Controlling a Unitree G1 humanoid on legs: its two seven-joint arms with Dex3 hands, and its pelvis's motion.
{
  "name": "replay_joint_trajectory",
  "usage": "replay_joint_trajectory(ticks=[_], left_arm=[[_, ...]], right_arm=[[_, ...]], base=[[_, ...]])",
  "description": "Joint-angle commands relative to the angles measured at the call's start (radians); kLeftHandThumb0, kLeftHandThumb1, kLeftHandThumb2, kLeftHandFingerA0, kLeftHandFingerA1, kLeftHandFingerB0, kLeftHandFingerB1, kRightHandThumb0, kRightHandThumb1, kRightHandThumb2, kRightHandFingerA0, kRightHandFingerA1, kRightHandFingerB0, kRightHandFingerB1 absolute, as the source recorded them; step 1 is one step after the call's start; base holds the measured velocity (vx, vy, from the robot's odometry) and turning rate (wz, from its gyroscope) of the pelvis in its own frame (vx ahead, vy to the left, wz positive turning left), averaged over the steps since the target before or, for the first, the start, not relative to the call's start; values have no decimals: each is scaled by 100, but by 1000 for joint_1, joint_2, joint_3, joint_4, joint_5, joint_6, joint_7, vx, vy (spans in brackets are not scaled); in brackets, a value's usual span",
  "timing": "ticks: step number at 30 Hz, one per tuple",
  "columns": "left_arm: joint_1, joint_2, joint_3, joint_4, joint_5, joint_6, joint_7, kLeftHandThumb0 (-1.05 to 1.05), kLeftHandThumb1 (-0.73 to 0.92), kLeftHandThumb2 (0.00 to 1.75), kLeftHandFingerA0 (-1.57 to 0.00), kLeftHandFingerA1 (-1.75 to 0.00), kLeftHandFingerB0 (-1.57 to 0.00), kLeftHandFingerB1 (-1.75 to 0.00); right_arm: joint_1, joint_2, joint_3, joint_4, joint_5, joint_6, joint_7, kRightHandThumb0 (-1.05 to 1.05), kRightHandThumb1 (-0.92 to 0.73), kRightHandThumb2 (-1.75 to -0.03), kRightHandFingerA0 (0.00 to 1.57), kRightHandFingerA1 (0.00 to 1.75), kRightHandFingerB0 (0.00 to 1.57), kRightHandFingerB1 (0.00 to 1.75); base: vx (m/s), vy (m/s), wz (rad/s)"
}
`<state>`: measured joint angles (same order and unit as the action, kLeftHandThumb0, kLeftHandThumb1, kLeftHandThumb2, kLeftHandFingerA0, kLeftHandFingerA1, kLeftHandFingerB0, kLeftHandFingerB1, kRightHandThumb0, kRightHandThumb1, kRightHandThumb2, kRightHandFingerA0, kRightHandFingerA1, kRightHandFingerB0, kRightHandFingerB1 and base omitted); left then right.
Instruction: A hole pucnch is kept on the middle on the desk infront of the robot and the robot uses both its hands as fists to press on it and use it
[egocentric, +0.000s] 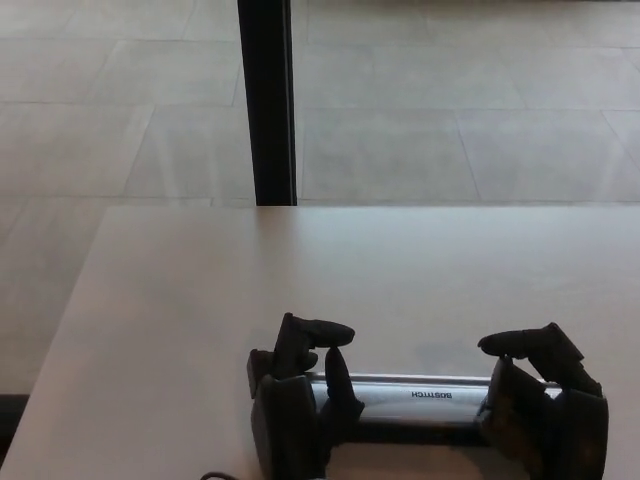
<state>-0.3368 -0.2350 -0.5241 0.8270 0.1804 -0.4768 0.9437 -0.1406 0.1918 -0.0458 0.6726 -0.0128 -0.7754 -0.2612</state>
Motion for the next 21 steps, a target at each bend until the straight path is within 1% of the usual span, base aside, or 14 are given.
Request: replay_joint_trajectory(ticks=[1, 2, 7, 8, 9, 10, 11, 12, 13, 14, 15, 19, 20, 21], left_arm=[[38, -148, -145, 131, 203, 120, 35, -22, 81, 90, -94, -175, -63, -153], [36, -135, -169, 127, 228, 143, 27, -16, 73, 96, -119, -174, -76, -126], [16, -98, -229, 140, 286, 148, -3, -20, 72, 100, -98, -175, -74, -140], [12, -93, -238, 142, 295, 151, -3, -20, 70, 100, -97, -175, -74, -145], [5, -89, -243, 151, 297, 152, -8, -22, 71, 93, -96, -175, -70, -162], [4, -90, -242, 157, 294, 155, -10, -20, 72, 95, -96, -175, -75, -143], [6, -92, -239, 162, 292, 162, -8, -20, 72, 95, -96, -175, -75, -143], [8, -93, -239, 164, 294, 164, -6, -20, 73, 91, -97, -175, -70, -157], [8, -93, -239, 165, 295, 166, -5, -20, 73, 91, -97, -175, -70, -157], [7, -93, -237, 169, 296, 168, -4, -19, 72, 92, -96, -175, -68, -162], [5, -89, -237, 169, 296, 164, -8, -20, 73, 94, -93, -175, -71, -147], [2, -89, -238, 178, 306, 161, 11, -20, 73, 97, -95, -175, -73, -144], [3, -89, -237, 178, 305, 163, 9, -20, 74, 96, -94, -175, -72, -142], [3, -90, -235, 179, 303, 162, 7, -21, 75, 94, -95, -175, -63, -162]], right_arm=[[128, 165, -153, 11, 384, 401, 90, -52, -92, -70, 52, 103, 45, 67], [132, 158, -150, 12, 382, 434, 104, -56, -92, -79, 41, 94, 31, 65], [145, 48, -32, 175, 31, 184, 4, -62, -92, -68, 34, 73, 31, 52], [149, 23, 2, 173, -51, 214, -56, -58, -90, -66, 40, 89, 33, 60], [127, -109, 219, 142, -470, 498, -301, -54, -92, -65, 17, 98, 14, 66], [123, -161, 296, 119, -622, 607, -372, -58, -76, -62, 30, 89, 30, 60], [133, -162, 285, 102, -601, 596, -339, -58, -76, -62, 30, 89, 30, 60], [127, -177, 313, 102, -631, 632, -332, -54, -51, -97, 35, 72, 23, 59], [120, -188, 331, 103, -653, 659, -327, -54, -51, -97, 35, 72, 23, 59], [117, -170, 302, 121, -601, 623, -353, -53, -72, -62, 44, 106, 46, 70], [123, -100, 194, 131, -425, 502, -330, -56, -83, -64, 56, 115, 53, 81], [100, -150, 306, 126, -598, 660, -401, -55, -78, -64, 46, 122, 45, 89], [102, -164, 327, 117, -622, 678, -377, -56, -79, -62, 26, 93, 23, 69], [101, -168, 332, 121, -623, 675, -374, -49, -73, -64, 39, 97, 37, 71]], base=[[4, 2, 8], [0, 0, 0], [4, 3, 2], [16, 17, 8], [0, 0, 0], [0, 0, 0], [0, 0, 0], [0, 0, 0], [0, 0, 0], [0, 0, 0], [0, 0, 0], [0, 0, 0], [0, 0, 0], [0, 0, 0]])
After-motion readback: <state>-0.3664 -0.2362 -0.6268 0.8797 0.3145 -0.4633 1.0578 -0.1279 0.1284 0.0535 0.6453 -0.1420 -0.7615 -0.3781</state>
